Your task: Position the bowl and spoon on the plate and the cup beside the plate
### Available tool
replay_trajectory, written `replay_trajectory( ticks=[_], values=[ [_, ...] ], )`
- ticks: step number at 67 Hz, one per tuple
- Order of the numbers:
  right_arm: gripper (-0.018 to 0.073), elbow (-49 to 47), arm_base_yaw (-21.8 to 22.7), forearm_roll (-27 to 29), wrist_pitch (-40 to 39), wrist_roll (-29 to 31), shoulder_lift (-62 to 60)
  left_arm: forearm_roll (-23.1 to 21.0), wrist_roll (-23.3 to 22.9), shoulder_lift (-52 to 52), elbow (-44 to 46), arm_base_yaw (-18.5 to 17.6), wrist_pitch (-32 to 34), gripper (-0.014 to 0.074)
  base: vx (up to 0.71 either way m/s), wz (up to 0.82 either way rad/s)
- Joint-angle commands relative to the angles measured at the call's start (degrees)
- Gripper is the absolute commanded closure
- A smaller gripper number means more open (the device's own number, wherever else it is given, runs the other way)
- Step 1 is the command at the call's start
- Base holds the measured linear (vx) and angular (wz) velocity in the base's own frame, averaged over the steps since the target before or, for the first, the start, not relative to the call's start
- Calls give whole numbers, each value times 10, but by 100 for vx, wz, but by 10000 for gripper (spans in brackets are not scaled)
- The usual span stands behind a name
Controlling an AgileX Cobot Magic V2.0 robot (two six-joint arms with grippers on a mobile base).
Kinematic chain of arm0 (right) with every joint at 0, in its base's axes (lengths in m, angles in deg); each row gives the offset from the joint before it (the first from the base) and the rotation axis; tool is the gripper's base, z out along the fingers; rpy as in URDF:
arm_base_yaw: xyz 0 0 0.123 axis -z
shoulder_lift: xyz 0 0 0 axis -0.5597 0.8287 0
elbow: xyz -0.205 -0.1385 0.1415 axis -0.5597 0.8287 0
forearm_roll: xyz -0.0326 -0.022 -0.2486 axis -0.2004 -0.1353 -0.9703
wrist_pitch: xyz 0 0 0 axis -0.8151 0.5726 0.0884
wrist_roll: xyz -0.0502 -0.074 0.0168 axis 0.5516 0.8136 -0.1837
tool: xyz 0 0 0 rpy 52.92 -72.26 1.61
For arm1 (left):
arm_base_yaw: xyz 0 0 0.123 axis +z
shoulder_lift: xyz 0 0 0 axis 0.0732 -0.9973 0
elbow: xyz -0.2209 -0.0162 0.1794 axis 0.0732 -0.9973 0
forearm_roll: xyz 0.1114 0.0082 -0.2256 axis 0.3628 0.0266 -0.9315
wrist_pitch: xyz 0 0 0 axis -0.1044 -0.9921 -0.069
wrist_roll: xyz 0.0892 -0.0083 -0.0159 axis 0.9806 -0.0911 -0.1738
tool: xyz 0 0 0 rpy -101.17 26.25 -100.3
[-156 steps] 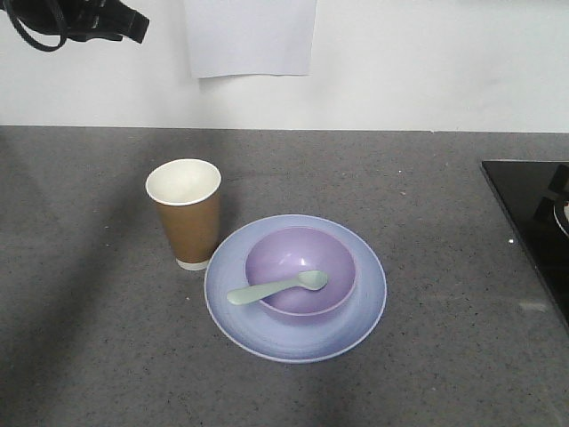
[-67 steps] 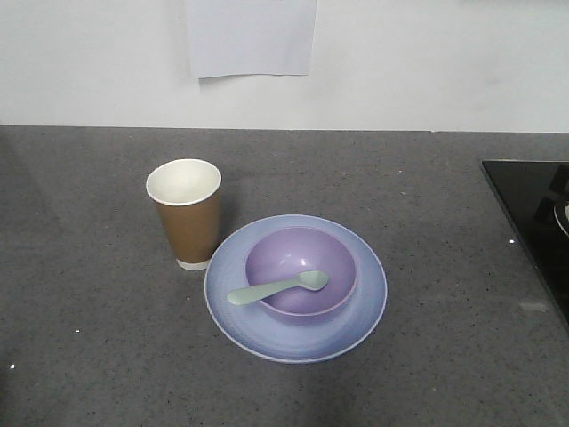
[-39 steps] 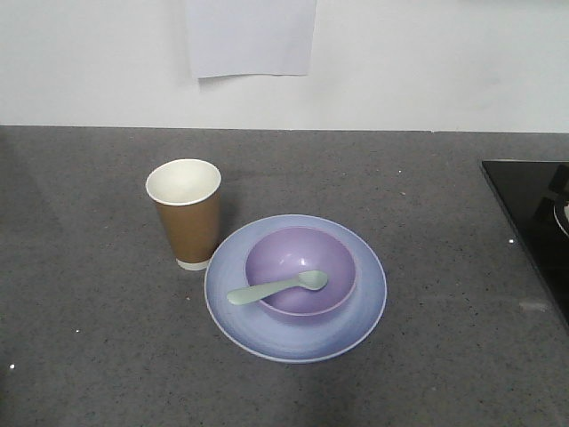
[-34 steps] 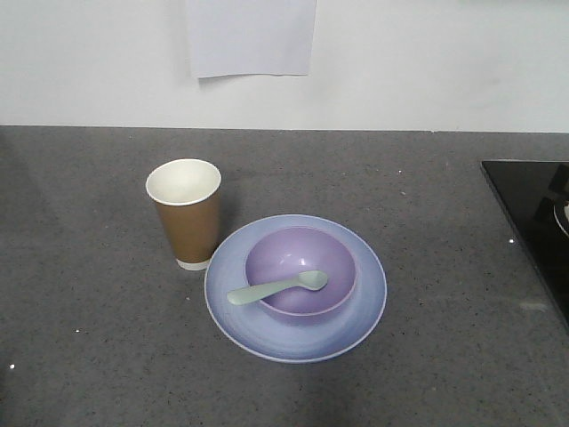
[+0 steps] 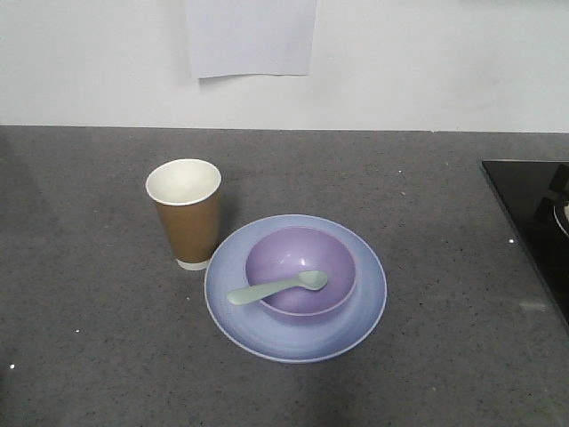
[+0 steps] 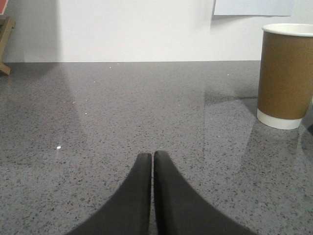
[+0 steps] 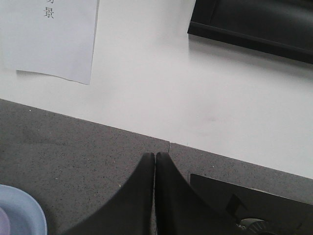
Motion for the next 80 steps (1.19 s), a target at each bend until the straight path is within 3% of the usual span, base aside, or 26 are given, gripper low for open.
replay_trajectory(
  ticks=[1, 34, 53, 64, 73, 80],
  values=[
    [565, -13, 0, -15, -36, 4, -2, -1, -2, 8, 10, -1, 40, 603, 0, 0],
    [565, -13, 0, -14, -36, 3, -2, -1, -2, 8, 10, -1, 40, 603, 0, 0],
    [565, -13, 0, 62, -66, 3, 16, -1, -2, 8, 10, -1, 40, 603, 0, 0],
    [565, 40, 1, 109, -140, 31, 24, -1, -2, 8, 10, -1, 40, 603, 0, 0],
    [565, 147, 1, 182, -273, 107, 0, -1, -2, 8, 10, -1, 40, 603, 0, 0],
    [565, 228, 2, 245, -332, 160, -36, -1, -2, 8, 10, -1, 40, 603, 0, 0]
  ],
)
